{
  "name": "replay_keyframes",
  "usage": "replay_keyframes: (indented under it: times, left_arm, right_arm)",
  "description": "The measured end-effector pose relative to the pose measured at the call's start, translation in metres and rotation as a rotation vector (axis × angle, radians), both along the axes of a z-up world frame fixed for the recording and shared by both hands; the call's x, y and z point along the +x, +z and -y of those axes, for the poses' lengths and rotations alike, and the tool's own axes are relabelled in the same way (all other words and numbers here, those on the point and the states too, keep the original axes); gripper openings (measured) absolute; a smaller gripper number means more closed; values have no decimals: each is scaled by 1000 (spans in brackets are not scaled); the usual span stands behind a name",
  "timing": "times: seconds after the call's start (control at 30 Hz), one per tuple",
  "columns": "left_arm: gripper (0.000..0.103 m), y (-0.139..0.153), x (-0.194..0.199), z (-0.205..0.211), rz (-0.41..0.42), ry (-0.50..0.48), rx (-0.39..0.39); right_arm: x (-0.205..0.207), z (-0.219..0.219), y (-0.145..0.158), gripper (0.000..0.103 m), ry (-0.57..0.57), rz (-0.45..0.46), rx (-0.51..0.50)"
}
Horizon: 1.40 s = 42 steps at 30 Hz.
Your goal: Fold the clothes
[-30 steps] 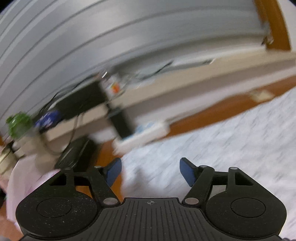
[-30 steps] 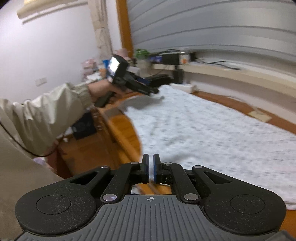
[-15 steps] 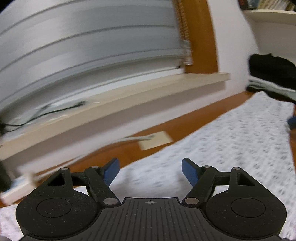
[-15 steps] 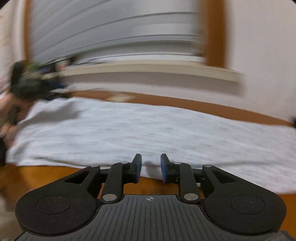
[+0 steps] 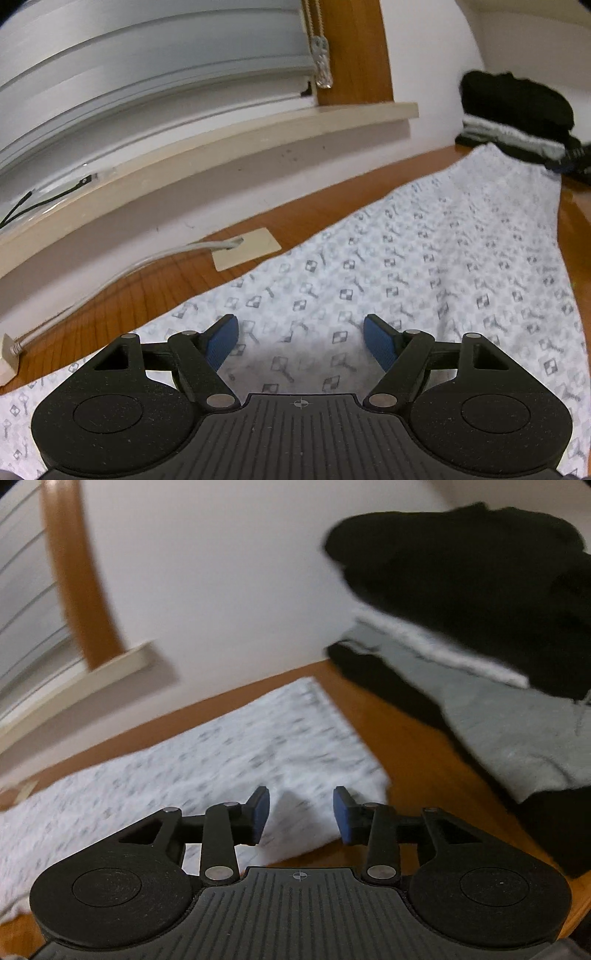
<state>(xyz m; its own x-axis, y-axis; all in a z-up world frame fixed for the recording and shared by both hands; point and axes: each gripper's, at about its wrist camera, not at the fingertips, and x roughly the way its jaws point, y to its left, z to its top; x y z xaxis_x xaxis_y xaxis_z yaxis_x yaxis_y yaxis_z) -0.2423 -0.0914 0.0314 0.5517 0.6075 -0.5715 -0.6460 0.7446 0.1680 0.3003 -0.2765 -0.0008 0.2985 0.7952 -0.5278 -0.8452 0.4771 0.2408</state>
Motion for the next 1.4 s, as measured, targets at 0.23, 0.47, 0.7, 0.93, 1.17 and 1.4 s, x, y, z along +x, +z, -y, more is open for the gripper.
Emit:
replay_keyframes:
  times: [0.23,0.47,0.7,0.93,1.17,1.4]
  left_arm:
    - [78,0,-2,-2,11,4,-20]
    - [78,-1,-9,-14,40,40,-78]
    - [79,-3,-9,-19,38,28,-100]
    - [71,15,21,-36,8,-35,-54]
    - [47,12,64,-58,-4,-135,-44]
    - [26,0,67,-45,13,-209,-28]
  right_arm:
    - [19,-23,-4,50,-45,75,-90]
    - [23,-11,10,5,-64,156,-53]
    - [19,-21,7,14,-60,208,-114]
    - [28,-67,25,37,17,216,-89]
    - [32,-135,22,40,98,202,-123]
    - [33,-128,6,7,129,238,-70]
